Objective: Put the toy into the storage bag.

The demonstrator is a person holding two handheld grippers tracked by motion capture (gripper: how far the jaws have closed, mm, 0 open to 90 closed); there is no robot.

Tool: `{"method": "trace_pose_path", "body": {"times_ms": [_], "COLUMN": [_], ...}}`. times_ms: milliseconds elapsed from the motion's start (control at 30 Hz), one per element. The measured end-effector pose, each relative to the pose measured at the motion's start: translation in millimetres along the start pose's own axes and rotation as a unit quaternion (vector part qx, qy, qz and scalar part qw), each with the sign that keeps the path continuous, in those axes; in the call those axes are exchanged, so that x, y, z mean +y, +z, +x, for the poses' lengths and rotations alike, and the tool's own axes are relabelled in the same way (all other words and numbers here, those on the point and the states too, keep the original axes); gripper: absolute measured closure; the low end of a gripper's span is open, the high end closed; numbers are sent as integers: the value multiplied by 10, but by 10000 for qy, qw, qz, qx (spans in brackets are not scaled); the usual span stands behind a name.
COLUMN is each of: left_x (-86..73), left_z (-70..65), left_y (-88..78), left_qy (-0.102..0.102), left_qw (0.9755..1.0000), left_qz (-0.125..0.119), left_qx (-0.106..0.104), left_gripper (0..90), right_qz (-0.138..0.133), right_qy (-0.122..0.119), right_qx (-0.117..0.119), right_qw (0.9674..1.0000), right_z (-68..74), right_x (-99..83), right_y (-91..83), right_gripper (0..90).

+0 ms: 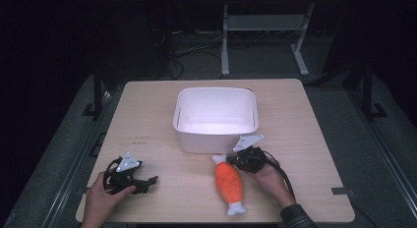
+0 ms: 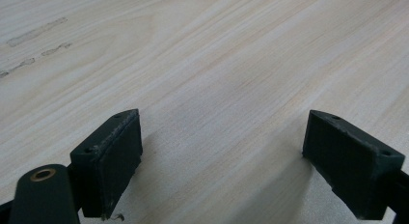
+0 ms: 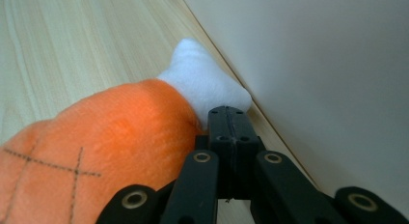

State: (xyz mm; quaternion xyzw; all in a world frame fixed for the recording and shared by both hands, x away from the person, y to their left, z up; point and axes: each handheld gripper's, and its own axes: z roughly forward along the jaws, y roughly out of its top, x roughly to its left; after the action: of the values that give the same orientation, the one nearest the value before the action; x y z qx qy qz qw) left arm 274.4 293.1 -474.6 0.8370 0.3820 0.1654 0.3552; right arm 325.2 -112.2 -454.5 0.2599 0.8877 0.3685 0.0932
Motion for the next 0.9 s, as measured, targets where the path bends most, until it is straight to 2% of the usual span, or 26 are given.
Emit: {"method": "trace_pose_path", "body": {"times_ms": [300,533,900], "left_x": [-1,-1,-1], "left_z": [-1,-3,-5], "left_y": [1,2,2], "left_qy": [-4,-21,-32], "left_qw": [10000,10000,10000], "left_qz": [-4,-18,-18], "left_qx": [3,1,0], "left_gripper": [132,131,131], "right_qz": [24,52,107], "right_qy": [-273,-506,-719], "right_qx": [127,304,490], "right_qw": [9995,9982,9961], "right_z": [71,179,311], "right_x": [131,270,410], "right_y": [88,208,310], "right_gripper": [896,896,896]}}
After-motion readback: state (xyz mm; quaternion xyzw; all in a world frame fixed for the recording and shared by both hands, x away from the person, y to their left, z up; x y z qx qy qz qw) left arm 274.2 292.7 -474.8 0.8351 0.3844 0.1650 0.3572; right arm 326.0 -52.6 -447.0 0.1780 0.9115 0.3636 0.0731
